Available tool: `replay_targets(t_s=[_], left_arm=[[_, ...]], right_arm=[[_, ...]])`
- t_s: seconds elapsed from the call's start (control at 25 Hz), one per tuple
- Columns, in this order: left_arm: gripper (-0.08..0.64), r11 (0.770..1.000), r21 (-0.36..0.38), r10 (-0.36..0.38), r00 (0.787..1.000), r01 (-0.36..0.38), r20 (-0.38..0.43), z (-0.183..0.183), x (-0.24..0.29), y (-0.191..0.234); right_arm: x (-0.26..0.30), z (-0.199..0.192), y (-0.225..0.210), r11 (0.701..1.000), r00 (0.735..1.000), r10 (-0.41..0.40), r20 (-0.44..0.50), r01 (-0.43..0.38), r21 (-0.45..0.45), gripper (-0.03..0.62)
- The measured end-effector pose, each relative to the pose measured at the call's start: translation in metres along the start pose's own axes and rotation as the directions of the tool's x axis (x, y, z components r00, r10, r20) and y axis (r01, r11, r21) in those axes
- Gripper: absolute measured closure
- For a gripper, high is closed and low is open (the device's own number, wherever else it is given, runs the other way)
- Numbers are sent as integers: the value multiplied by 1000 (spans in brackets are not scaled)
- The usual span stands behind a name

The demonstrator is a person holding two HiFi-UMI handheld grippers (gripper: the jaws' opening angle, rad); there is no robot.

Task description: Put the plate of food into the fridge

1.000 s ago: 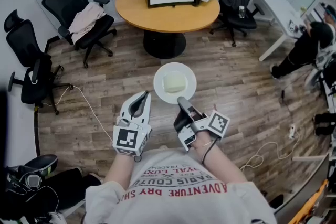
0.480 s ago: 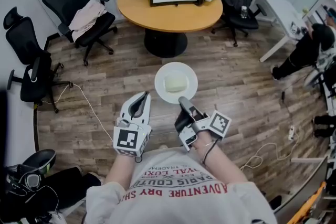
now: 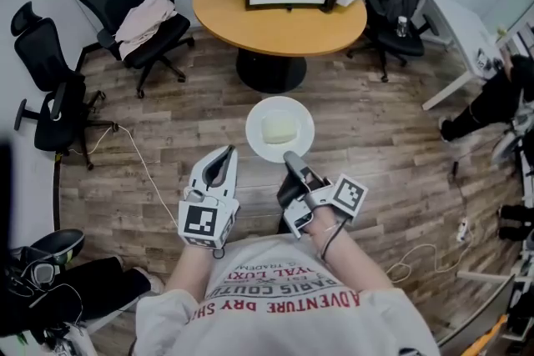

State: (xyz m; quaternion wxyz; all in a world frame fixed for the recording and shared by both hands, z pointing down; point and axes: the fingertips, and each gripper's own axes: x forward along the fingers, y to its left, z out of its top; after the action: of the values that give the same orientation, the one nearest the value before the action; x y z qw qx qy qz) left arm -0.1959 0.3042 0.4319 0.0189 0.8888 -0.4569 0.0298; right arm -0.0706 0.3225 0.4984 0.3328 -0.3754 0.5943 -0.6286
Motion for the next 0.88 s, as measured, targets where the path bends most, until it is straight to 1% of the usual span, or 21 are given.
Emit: replay_targets(t_s=[0.2,0.32,0.48,0.56,0.68,0.72,0.76,0.88], left_arm=[[534,998,4,66,998,-66,-4,2,50,-10],[534,994,1,114,994,-114,-4,12,91,-18],[534,990,-1,142,990,-142,8,19,144,-33],[534,988,-7,156,988,-156,8,24,177,-42],[534,984,-11,175,985,-175,0,33,240,-55],[534,984,-13,178,984,-178,-2,35,254,-59],[534,984,-14,177,984,-177,-2,35,262,-61],[534,986,-13,166,986,-166,-3,28,267,-63]], right_arm=[[17,54,-2,1000,998,6,-63,-6,5,554],[28,96,3,1000,995,8,-102,-8,1,554],[42,153,13,1000,990,12,-140,-14,-10,554],[49,190,17,1000,988,10,-151,-13,-20,554],[63,256,24,1000,986,-2,-168,0,-16,554],[65,271,23,1000,985,-8,-172,5,-14,554],[65,280,22,1000,985,-12,-173,10,-13,554],[68,287,15,1000,987,-17,-163,15,-12,554]])
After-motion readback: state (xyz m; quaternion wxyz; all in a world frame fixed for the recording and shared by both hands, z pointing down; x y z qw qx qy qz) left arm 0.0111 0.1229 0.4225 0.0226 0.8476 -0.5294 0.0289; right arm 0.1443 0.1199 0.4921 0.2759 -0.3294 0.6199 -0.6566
